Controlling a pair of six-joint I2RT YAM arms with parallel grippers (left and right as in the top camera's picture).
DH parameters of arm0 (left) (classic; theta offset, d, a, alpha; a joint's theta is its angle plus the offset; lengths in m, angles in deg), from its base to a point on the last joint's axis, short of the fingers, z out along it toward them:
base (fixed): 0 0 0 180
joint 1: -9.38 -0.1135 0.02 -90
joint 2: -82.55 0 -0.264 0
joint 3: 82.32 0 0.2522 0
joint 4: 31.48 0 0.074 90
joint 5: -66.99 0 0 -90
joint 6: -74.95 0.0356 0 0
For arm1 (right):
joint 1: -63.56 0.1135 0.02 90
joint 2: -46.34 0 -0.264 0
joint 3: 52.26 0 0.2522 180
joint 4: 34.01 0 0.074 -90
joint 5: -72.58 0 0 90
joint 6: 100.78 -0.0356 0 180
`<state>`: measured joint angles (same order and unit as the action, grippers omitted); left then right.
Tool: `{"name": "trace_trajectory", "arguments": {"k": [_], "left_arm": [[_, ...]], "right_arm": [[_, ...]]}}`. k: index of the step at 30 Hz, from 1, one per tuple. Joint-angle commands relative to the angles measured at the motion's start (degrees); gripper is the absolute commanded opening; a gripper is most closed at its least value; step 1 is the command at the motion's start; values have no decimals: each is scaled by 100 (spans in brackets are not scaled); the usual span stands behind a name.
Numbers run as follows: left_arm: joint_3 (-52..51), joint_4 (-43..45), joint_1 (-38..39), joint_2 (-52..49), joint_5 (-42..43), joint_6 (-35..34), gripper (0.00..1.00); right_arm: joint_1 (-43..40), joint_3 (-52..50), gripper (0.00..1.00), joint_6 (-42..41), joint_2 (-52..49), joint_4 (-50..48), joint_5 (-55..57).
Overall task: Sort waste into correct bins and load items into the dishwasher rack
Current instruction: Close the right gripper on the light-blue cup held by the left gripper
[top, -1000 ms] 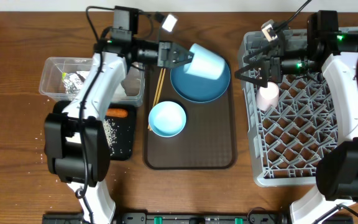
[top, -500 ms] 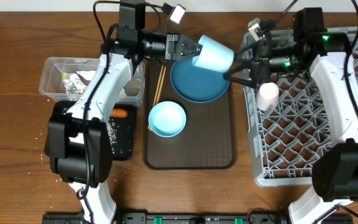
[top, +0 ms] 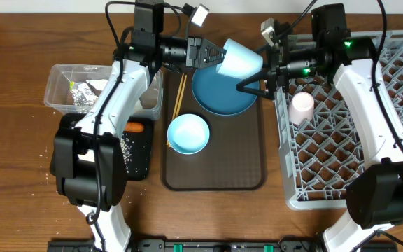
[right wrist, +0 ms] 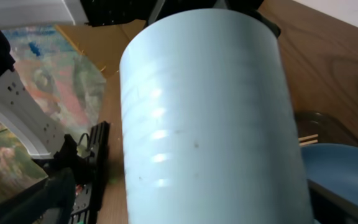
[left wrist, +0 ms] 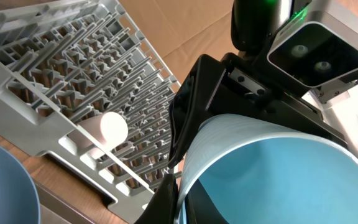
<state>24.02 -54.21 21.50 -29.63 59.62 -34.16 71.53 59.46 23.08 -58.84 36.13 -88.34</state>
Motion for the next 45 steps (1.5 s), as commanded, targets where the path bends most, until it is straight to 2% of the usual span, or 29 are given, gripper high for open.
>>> {"name": "trace_trajectory", "arguments": {"k": [1,7,9,10,21,22,23,24,25,26,32,36,40,45], "left_arm": [[55,9,-4,20,74,-7,6],[55,9,-2,20,72,-7,6],[55,9,-2,20,74,-7,6],[55,7,-2,20,74,-7,6],[55,7,-4,20,74,-7,6],[55,7,-4,20,74,-9,6],[55,7,-4,20,74,-7,6],[55,7,-4,20,74,-9,6],[55,7,-2,20,74,-7,6],[55,9,-2,20,72,-9,6],[55,9,-4,20,72,-7,6],[55,4,-2,20,72,-7,7],[52,-197,-2,20,70,13,6],[52,-909,-4,20,66,632,6]], "right_arm": [[37,-22,88,92,26,-7,-221],[31,-22,84,92,26,-42,-221],[31,-22,97,92,26,-79,-219],[31,-22,99,90,26,-92,-219],[31,-22,99,92,26,-317,-118],[31,-22,95,90,26,-345,-79],[31,-22,86,92,26,-350,-26],[31,-22,71,87,26,-350,22],[31,-22,60,76,26,-348,68],[31,-22,57,28,26,-350,114],[31,-22,56,-17,26,-350,175],[20,-22,47,-109,26,-452,168],[-26,-22,41,-743,26,-890,168],[-72,-22,36,-1117,26,-1185,168]]}}
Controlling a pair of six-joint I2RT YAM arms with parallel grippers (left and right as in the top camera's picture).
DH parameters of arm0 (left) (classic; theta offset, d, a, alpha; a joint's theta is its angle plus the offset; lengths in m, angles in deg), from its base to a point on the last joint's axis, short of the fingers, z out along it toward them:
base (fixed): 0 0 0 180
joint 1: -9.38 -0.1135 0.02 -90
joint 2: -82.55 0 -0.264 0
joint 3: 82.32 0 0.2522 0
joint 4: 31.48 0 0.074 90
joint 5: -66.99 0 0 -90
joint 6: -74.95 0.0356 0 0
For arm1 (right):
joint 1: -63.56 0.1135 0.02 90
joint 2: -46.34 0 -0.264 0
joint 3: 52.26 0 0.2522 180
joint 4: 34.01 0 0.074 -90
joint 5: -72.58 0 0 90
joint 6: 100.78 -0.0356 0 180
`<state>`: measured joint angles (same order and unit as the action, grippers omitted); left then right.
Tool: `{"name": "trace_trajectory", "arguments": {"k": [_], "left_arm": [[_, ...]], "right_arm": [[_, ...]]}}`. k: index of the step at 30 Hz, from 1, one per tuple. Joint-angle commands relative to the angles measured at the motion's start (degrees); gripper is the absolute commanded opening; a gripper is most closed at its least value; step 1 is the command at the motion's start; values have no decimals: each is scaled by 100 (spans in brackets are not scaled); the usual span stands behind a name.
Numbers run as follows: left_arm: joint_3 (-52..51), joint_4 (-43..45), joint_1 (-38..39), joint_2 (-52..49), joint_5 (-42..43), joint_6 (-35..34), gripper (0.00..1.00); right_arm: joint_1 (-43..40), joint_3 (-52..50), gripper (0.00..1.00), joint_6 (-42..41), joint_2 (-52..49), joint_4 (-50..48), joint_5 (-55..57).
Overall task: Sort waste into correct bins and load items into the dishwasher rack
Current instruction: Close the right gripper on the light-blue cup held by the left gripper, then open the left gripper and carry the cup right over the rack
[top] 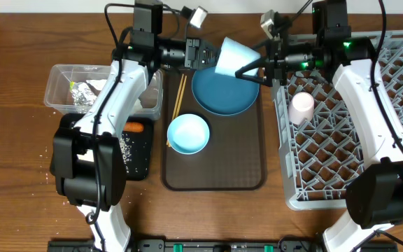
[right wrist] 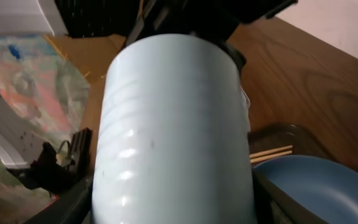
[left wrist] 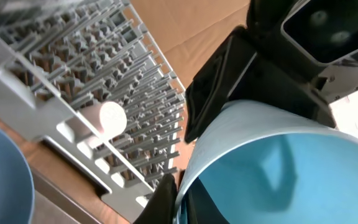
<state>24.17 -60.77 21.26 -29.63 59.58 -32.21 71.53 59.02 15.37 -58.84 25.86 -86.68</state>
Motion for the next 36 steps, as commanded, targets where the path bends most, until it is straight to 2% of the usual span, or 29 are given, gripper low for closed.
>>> {"name": "trace_trajectory", "arguments": {"k": [1,5,13,15,18,21,23,32,36], "left_arm": [[37,-415,22,20,52,579,6],[37,-721,20,20,-15,817,6],[37,-785,15,20,-269,817,7],[37,-780,15,20,-273,817,14],[37,-780,-11,20,-411,815,31],[37,-778,-85,20,-577,815,38],[37,-778,-151,20,-597,813,47],[37,-962,-411,20,-791,817,49],[37,-1322,-409,20,-1384,817,50]], "right_arm": [[-72,22,36,-343,26,-160,4],[-72,22,36,-345,26,-153,4],[-83,22,34,-345,26,-162,4],[-83,22,34,-343,26,-160,4],[-83,22,34,-345,26,-160,7],[-94,22,33,-345,26,-160,9],[-94,22,33,-348,26,-157,74],[-321,31,29,-1143,116,-173,1270],[-581,31,24,-1799,334,-87,2142]]}}
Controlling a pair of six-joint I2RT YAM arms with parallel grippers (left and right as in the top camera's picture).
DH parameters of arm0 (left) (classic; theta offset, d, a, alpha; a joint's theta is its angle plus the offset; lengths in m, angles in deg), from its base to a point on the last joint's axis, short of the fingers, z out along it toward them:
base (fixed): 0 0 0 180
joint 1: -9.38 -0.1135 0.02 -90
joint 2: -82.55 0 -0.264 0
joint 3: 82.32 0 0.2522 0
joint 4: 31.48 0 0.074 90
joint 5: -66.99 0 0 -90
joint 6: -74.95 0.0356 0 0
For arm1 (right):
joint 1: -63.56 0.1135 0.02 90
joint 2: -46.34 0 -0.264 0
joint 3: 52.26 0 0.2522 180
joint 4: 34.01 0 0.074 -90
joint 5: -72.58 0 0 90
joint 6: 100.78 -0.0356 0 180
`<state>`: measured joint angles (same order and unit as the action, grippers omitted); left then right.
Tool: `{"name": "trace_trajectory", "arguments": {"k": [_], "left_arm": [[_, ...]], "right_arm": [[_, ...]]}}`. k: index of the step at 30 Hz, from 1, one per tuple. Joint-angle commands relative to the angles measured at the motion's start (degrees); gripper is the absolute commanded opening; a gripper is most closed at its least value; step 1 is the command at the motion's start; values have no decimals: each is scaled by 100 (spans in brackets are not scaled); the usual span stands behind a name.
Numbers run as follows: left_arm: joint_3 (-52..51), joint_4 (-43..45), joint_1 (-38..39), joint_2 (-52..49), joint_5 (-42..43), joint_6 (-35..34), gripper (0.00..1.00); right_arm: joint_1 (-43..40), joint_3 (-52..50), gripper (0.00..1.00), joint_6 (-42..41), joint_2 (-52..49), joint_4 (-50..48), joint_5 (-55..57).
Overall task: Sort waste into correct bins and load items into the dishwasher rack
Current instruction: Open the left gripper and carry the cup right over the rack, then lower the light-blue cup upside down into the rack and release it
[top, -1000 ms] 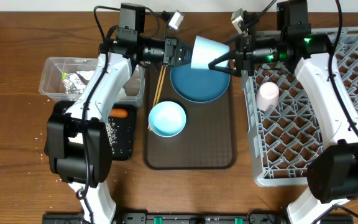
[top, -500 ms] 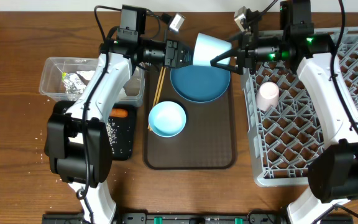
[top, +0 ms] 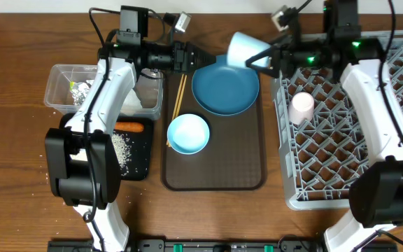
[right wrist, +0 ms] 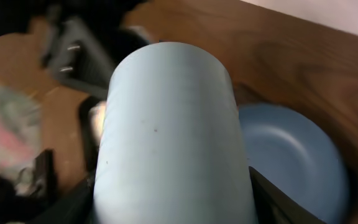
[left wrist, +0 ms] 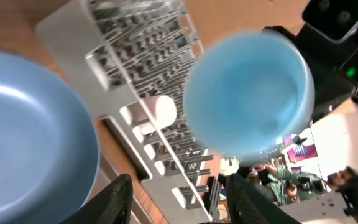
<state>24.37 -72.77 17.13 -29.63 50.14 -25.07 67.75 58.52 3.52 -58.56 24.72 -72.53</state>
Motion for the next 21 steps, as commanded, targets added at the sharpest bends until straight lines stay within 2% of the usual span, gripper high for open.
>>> {"name": "trace_trajectory", "arguments": {"k": [1,4,7,13,18,21], "left_arm": [[17,-245,4,20,-638,103,50],[17,-564,4,20,-1172,103,49],[17,-833,4,20,-1709,103,50],[17,-1211,4,20,-2339,103,50],[17,-1276,4,20,-2439,103,50],[17,-1283,9,20,-2439,101,49]], "right_arm": [[-293,81,23,-787,402,105,1034],[-535,81,23,-1222,706,433,2011],[-756,81,18,-1628,1019,881,3062],[-1071,81,18,-1773,1410,1827,4771],[-1104,79,18,-1843,1287,2236,5600],[-1102,76,17,-1849,1106,2208,5663]]}}
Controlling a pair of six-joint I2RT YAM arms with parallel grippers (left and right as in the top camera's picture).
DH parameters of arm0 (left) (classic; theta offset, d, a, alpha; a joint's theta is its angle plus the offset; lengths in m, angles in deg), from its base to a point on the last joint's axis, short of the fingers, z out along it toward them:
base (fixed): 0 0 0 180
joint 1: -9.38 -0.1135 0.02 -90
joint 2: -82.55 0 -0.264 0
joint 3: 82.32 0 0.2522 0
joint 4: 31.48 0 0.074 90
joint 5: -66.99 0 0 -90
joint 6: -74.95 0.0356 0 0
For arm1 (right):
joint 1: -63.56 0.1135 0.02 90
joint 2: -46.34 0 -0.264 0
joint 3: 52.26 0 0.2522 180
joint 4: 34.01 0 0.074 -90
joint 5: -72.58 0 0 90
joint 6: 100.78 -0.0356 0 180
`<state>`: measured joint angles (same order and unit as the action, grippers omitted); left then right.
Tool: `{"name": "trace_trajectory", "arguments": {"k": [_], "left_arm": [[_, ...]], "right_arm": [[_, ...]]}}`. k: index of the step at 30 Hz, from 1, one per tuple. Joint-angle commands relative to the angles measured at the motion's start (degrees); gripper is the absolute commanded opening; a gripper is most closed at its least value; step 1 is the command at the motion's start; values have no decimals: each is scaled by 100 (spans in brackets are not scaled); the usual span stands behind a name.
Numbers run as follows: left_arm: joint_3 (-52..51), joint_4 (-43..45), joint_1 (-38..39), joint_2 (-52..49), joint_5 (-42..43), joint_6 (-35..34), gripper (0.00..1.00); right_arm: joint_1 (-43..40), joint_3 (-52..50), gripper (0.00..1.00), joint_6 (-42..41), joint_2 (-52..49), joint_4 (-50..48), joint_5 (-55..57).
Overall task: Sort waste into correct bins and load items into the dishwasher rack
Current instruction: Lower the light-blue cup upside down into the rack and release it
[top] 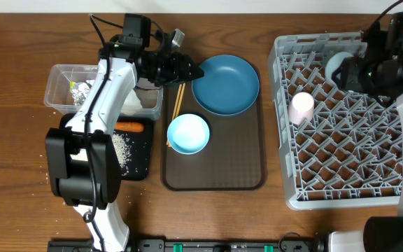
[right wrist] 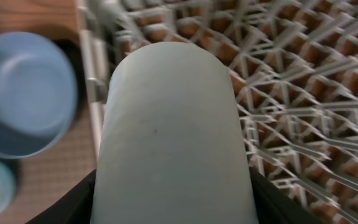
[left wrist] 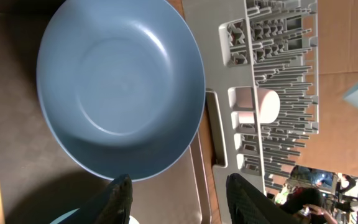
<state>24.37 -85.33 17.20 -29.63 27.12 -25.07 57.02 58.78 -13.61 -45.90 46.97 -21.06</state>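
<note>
My right gripper (top: 344, 70) is shut on a light blue cup (top: 337, 67), held over the back left part of the grey dishwasher rack (top: 348, 161). In the right wrist view the cup (right wrist: 173, 124) fills the middle, with the rack (right wrist: 303, 87) beneath it. My left gripper (top: 189, 71) is open with nothing in it, low over the tray beside the blue plate (top: 226, 85). The left wrist view shows the plate (left wrist: 120, 87) ahead of my fingers (left wrist: 120, 200). A pale cup (top: 301, 107) lies in the rack.
A blue bowl (top: 188, 133) and chopsticks (top: 179, 94) lie on the brown tray (top: 212, 171). A clear bin (top: 65, 78) holds foil. A black bin (top: 128, 150) holds a carrot and rice grains. Crumbs dot the table at the left.
My right gripper has carried the blue cup from above the tray's back edge rightward to over the rack's back left part. My left gripper, still open, now sits lower, beside the plate.
First my left gripper held the blue cup in the air over the plate, with my right fingers around its base. Then both were at the cup. Later my left gripper stood open and apart while my right held the cup, which is now over the rack.
</note>
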Motion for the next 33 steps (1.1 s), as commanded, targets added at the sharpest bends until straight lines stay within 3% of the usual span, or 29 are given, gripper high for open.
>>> {"name": "trace_trajectory", "arguments": {"k": [1,19,33], "left_arm": [[17,-44,2,20,-136,103,50],[17,-299,2,20,-337,103,49],[17,-341,2,20,-332,103,49]], "right_arm": [[-31,50,17,-138,-219,-39,514],[341,50,16,-136,-1241,-811,485],[487,42,17,-125,-1825,-695,535]]}}
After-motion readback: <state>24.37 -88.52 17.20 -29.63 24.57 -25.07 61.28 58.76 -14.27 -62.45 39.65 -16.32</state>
